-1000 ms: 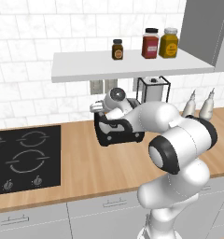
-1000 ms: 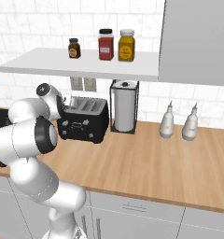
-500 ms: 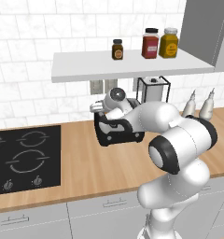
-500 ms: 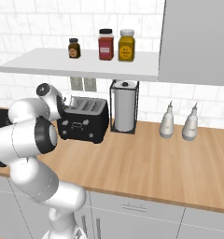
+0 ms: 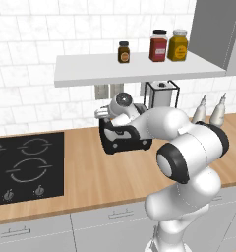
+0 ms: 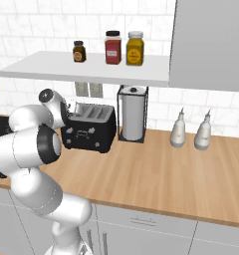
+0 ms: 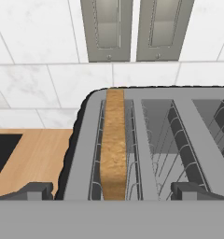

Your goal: Start the toaster. Once the lever pops up, take the bread to the plate on the dining counter.

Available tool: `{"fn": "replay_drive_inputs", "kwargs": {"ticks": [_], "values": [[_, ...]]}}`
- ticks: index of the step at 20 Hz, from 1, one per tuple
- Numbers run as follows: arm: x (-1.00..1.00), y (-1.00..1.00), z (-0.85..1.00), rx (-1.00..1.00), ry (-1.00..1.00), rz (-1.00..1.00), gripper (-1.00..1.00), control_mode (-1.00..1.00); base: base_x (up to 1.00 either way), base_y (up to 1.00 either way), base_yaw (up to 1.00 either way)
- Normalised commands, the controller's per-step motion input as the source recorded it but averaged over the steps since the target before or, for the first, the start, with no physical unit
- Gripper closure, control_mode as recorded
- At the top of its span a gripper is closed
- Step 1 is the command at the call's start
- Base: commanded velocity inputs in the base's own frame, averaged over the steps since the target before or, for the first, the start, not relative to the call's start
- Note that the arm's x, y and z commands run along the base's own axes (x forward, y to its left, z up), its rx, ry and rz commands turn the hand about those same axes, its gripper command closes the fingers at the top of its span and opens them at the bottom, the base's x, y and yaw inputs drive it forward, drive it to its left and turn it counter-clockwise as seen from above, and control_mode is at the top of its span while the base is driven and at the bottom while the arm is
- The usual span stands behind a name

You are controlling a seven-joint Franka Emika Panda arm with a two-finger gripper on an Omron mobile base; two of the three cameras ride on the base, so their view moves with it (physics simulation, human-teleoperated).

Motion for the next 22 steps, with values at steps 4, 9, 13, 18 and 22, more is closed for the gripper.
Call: {"fn": "replay_drive_inputs", "kwargs": {"ticks": [4, 9, 13, 18, 22], "values": [[0.0, 0.0, 0.0, 0.0, 0.0, 0.0, -1.0, -1.0, 0.0, 0.0, 0.0], [0.0, 0.0, 0.0, 0.0, 0.0, 0.0, -1.0, -1.0, 0.0, 0.0, 0.0], [0.0, 0.0, 0.0, 0.0, 0.0, 0.0, -1.0, -1.0, 0.0, 0.0, 0.0], [0.0, 0.0, 0.0, 0.0, 0.0, 0.0, -1.0, -1.0, 0.0, 0.0, 0.0], [0.0, 0.0, 0.0, 0.0, 0.0, 0.0, -1.0, -1.0, 0.0, 0.0, 0.0]]}}
